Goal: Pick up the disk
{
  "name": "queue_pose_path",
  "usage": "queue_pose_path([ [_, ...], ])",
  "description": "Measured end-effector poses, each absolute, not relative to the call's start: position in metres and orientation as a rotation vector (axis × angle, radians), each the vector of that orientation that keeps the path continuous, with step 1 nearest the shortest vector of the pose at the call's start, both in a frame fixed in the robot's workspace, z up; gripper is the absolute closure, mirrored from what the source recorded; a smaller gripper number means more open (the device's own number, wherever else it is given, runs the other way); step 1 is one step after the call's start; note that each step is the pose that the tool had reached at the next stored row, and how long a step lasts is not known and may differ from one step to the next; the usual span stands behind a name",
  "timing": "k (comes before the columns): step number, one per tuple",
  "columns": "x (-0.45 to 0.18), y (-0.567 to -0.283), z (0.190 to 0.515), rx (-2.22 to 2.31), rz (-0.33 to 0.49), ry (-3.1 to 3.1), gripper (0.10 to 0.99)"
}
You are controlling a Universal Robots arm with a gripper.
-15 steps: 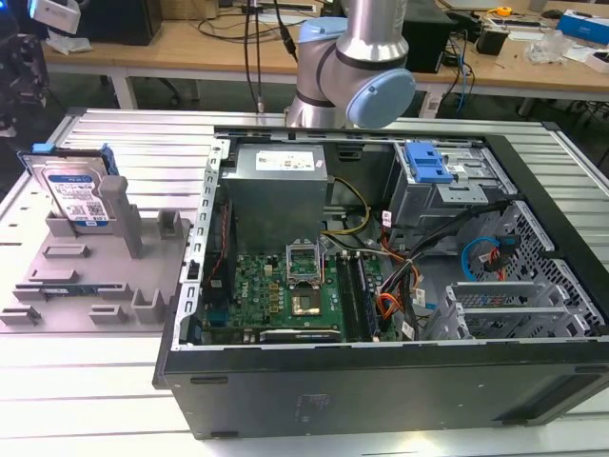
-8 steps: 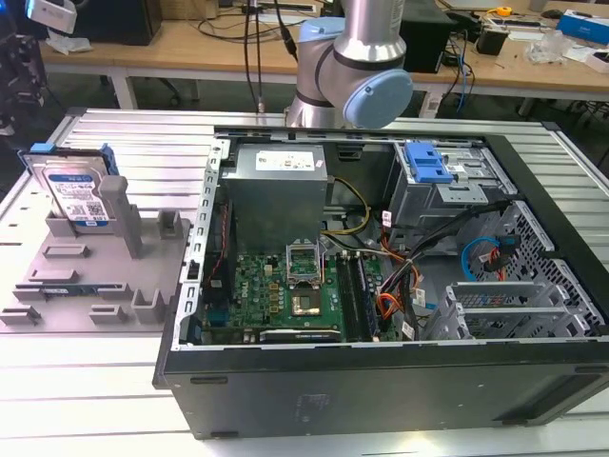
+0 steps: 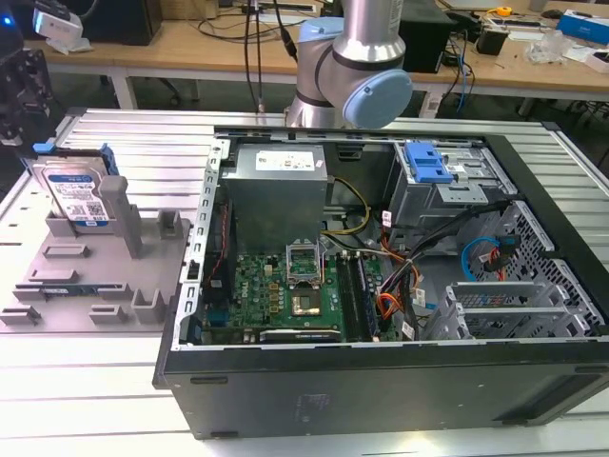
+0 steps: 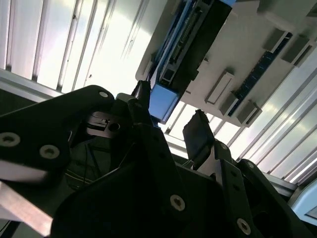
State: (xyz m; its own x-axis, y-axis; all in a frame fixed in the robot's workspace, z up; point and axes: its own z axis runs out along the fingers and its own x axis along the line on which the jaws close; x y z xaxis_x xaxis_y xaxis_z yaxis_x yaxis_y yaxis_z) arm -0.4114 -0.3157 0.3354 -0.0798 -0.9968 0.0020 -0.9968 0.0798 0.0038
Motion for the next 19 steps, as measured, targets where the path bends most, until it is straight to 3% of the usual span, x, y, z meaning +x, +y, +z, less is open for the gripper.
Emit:
queue_pose_path([
  [19,-0.411,-0.311,0.316,2.159,0.011,-2.267,0.545],
])
